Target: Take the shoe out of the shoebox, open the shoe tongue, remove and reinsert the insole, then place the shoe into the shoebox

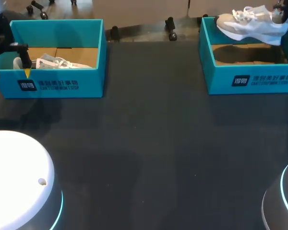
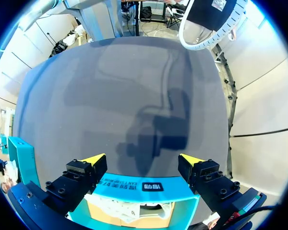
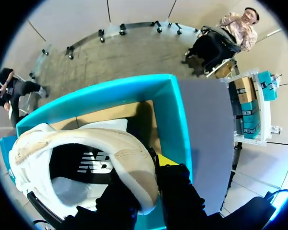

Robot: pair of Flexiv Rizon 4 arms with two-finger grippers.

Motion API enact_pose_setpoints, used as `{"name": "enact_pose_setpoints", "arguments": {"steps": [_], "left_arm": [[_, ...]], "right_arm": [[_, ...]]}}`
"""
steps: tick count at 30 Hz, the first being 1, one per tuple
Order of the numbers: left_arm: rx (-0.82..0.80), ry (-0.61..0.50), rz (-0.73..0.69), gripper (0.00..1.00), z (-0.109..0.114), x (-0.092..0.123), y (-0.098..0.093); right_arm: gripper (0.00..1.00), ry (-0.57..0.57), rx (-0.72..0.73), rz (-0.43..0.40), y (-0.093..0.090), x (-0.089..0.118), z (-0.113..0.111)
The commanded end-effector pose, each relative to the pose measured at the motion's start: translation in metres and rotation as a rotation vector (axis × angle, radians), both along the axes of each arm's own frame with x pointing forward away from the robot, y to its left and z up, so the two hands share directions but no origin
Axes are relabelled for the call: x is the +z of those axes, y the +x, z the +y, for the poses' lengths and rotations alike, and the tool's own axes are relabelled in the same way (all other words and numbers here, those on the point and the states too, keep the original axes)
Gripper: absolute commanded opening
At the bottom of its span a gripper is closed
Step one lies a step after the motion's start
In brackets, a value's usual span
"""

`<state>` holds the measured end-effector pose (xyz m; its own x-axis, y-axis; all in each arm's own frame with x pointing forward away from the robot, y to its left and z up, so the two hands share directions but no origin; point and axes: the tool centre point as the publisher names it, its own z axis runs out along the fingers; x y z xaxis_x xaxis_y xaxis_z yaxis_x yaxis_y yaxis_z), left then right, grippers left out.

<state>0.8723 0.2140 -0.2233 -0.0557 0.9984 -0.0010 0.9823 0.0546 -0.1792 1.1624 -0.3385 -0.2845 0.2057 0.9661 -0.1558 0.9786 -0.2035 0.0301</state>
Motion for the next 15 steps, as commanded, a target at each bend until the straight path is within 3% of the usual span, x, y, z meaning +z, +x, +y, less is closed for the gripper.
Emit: {"name": "enact_pose_setpoints", "arguments": {"steps": [1, 15], "left_arm": [[0.000, 0.003, -0.004, 1.00, 0.000, 0.000, -0.002], [0.000, 0.003, -0.004, 1.00, 0.000, 0.000, -0.002]], "right_arm": [[0.00, -0.036, 0.016, -0.067, -0.021, 0.027, 0.009], [0.00, -0.072, 0.007, -0.170, -0.035, 0.087, 0.033]]}}
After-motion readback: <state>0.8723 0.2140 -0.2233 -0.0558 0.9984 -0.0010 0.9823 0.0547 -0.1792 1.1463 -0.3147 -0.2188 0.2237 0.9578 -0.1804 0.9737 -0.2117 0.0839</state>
